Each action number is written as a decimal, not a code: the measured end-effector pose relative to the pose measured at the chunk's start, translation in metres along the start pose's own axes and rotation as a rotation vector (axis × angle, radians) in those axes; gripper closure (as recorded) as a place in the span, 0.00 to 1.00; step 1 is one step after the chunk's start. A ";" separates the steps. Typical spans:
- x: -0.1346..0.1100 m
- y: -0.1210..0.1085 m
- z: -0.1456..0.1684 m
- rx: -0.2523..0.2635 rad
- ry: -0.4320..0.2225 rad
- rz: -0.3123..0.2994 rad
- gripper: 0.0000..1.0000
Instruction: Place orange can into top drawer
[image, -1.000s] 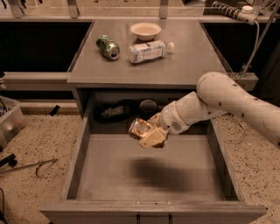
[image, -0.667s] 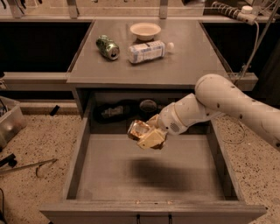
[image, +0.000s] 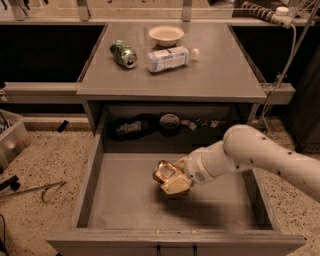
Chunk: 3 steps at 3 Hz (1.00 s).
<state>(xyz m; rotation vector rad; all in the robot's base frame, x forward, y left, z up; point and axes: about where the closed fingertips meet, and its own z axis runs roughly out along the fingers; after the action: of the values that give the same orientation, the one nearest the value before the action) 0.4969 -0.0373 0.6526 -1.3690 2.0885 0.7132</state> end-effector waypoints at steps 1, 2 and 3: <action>0.037 -0.007 0.025 0.072 0.003 0.076 1.00; 0.033 -0.006 0.021 0.072 0.003 0.076 1.00; 0.033 -0.006 0.021 0.072 0.003 0.076 0.81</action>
Offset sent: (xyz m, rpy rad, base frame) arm 0.0006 -0.0111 -0.1220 0.0093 0.0716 -0.1999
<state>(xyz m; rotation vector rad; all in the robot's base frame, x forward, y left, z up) 0.4944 -0.0468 0.6142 -1.2581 2.1569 0.6605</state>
